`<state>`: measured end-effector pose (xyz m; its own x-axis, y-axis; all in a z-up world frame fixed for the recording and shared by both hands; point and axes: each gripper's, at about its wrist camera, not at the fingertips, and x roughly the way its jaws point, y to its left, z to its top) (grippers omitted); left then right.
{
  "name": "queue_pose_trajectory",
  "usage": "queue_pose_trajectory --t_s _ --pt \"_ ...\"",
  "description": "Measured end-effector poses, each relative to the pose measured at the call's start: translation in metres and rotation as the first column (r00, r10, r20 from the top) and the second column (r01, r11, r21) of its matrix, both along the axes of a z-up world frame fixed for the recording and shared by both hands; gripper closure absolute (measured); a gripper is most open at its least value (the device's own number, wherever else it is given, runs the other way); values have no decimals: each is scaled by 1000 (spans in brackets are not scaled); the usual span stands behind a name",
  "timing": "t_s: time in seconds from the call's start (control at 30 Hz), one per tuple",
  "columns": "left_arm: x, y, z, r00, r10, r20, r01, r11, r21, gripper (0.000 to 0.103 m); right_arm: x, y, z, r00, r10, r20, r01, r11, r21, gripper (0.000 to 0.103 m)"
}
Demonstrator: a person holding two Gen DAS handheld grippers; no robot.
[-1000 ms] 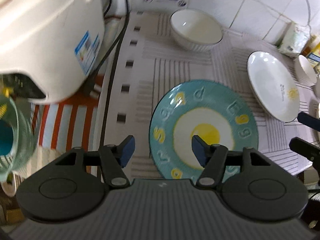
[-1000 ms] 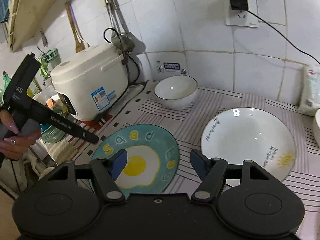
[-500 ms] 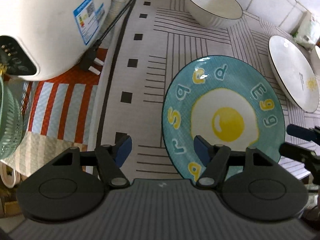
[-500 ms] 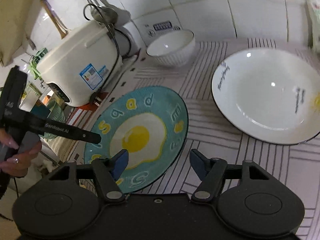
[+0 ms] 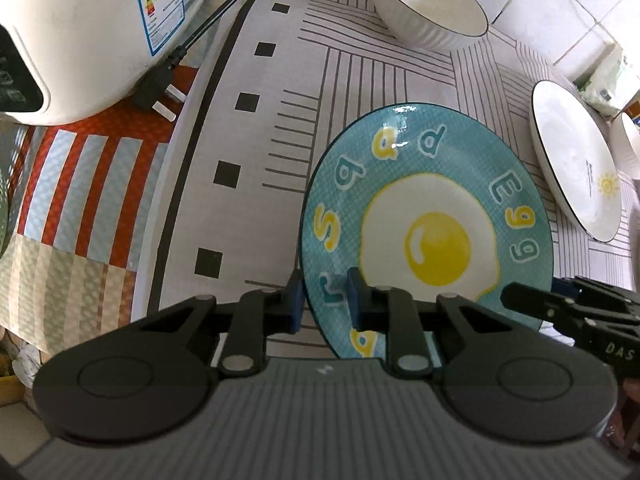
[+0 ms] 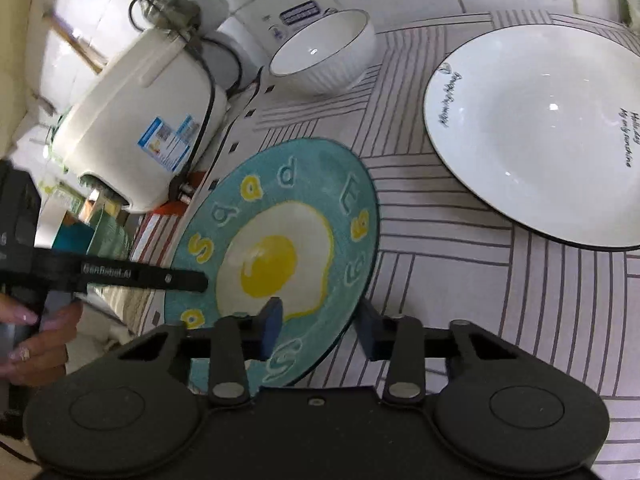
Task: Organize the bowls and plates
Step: 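Grasp the rim of the blue egg plate with the right tool, then lift the egg plate and lay it onto the white plate, release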
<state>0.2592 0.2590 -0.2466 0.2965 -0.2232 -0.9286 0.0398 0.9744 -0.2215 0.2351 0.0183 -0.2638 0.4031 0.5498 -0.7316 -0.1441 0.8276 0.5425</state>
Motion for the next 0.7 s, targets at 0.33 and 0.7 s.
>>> queue_pose_trajectory --t_s 0.33,0.7 --pt "3 1 -1 998 45 -35 -46 999 -12 79 1 -7 -4 1000 1 4 -1 1000 8 86" --pt "6 -38 48 998 -62 -21 61 998 -26 77 -15 -40 44 995 -10 102 10 1000 -4 85"
